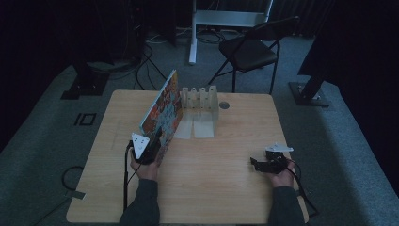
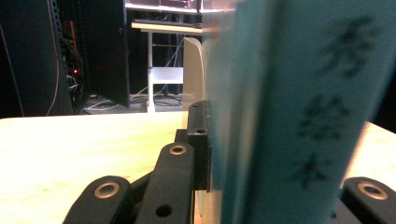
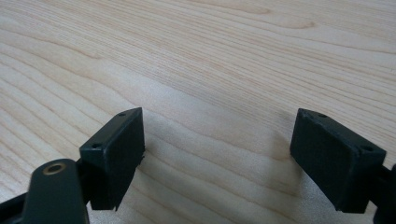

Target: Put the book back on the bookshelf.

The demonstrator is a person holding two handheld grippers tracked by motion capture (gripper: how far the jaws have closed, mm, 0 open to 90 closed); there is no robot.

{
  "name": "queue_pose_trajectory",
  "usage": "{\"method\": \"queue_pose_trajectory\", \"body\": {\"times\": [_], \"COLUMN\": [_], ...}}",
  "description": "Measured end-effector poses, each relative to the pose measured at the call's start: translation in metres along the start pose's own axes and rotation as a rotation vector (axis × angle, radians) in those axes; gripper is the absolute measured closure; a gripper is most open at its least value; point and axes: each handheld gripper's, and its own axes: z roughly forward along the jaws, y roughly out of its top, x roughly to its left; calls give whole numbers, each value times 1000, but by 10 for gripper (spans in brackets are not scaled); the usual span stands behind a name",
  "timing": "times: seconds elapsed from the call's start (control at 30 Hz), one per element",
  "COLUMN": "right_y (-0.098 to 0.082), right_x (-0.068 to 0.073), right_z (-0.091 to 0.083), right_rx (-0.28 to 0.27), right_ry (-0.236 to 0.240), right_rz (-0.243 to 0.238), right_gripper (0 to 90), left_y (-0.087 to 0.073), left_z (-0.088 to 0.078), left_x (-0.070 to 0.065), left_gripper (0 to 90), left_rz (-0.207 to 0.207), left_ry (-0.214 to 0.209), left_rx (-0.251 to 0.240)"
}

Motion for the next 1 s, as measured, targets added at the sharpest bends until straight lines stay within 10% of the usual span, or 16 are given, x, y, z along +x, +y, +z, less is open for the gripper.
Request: {"method": "queue_pose_trajectory", "body": {"times": [1.0], "right_y": [0], "right_x": [0], "right_z": [0], "right_rx": [0], "right_ry": [-1], "right_rz": [-1], "right_gripper": [173], "left_y": [-3], "left_z": [-3], "left_x": [3], "left_gripper": [592], "left_rz": [13], "left_ry": [-37], "left_rx": [-21]}}
